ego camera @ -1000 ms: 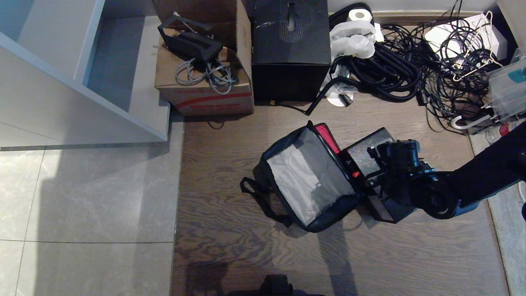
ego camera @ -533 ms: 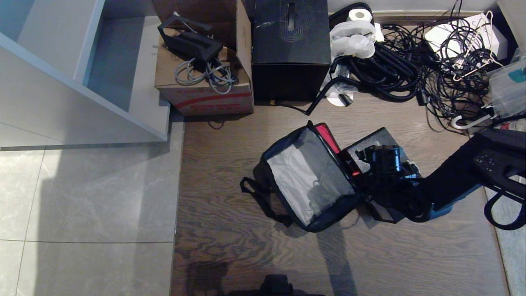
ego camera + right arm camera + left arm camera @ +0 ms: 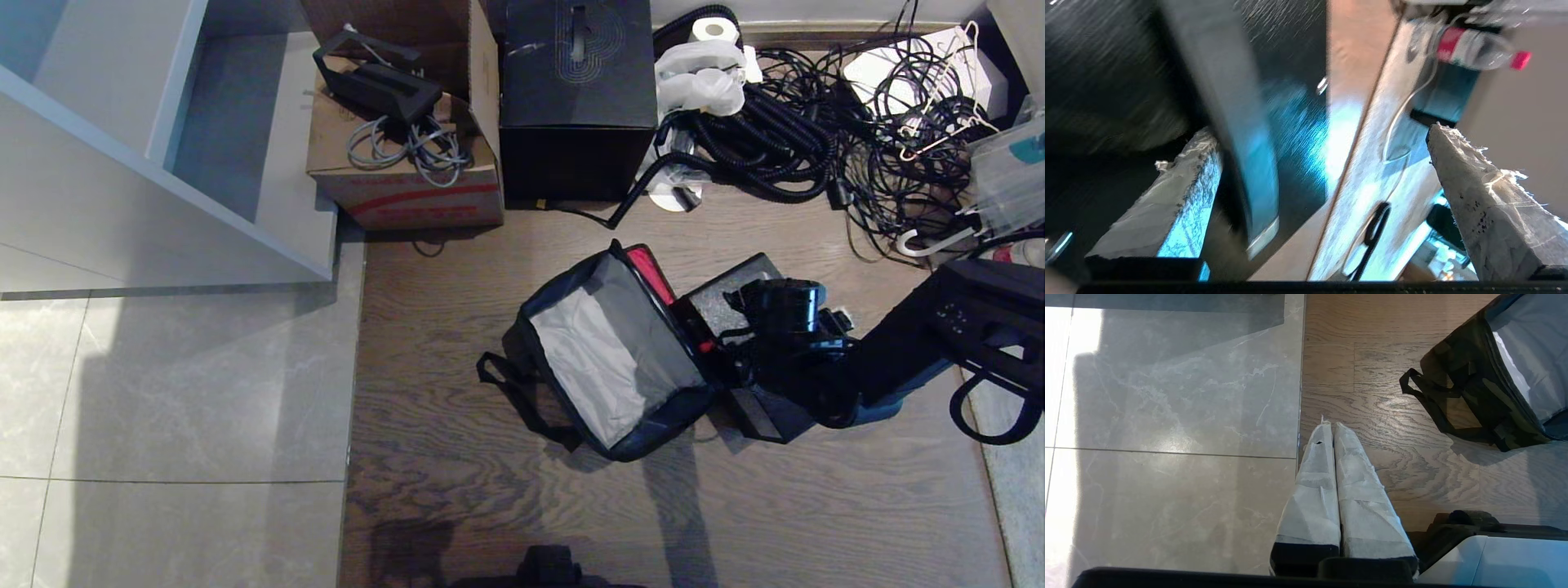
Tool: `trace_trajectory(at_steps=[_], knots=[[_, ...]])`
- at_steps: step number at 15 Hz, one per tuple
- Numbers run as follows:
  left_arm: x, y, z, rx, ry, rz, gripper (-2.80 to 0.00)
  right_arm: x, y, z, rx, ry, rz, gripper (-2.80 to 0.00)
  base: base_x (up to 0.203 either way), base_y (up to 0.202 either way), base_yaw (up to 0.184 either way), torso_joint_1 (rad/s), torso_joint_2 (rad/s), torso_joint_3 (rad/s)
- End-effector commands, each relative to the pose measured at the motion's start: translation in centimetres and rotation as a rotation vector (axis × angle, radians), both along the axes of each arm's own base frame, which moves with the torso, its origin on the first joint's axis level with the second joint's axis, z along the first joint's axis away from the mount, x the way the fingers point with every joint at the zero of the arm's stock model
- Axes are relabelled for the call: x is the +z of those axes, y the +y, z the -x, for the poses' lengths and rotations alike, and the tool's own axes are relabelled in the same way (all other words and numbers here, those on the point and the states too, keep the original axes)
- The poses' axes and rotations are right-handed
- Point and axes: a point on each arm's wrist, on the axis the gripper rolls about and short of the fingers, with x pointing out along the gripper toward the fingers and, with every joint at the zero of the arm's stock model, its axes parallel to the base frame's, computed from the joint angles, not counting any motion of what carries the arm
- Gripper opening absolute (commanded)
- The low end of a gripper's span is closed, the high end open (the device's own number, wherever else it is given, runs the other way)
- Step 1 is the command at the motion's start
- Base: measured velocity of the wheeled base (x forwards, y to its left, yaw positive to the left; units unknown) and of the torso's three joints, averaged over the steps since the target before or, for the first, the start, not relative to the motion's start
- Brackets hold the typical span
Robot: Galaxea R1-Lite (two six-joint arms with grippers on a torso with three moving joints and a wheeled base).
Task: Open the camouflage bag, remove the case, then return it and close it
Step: Grip the handle again
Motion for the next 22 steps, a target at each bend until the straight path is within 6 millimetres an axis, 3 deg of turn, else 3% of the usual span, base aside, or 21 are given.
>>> trace_trajectory(at_steps=[1,4,9,13,16,19,22], knots=[[0.0,0.0,0.0,0.001,0.0,0.001,-2.8,0.2,-1.3,-0.8,-0.032,-0.014,0.021,0.0,0.0,0.0,0.0,0.0,0.0,0.0],[0.0,0.0,0.0,0.001,0.0,0.001,-2.8,0.3,-4.1,-1.5,-0.083,0.011,0.056,0.0,0.0,0.0,0.0,0.0,0.0,0.0],[0.0,0.0,0.0,0.001,-0.001,0.001,-2.8,1.2,-5.5,-4.2,-0.127,-0.078,0.05,0.0,0.0,0.0,0.0,0.0,0.0,0.0],[0.0,0.0,0.0,0.001,0.0,0.001,-2.8,-0.3,-7.1,-5.5,-0.159,-0.055,0.069,0.0,0.0,0.0,0.0,0.0,0.0,0.0],[0.0,0.0,0.0,0.001,0.0,0.001,-2.8,-1.2,-7.2,-5.6,-0.158,-0.036,0.072,0.0,0.0,0.0,0.0,0.0,0.0,0.0],[0.0,0.0,0.0,0.001,0.0,0.001,-2.8,-1.5,-8.9,-5.4,-0.148,0.032,0.111,0.0,0.0,0.0,0.0,0.0,0.0,0.0],[0.0,0.0,0.0,0.001,-0.001,0.001,-2.8,-0.6,-8.8,-5.1,-0.12,-0.015,0.102,0.0,0.0,0.0,0.0,0.0,0.0,0.0]])
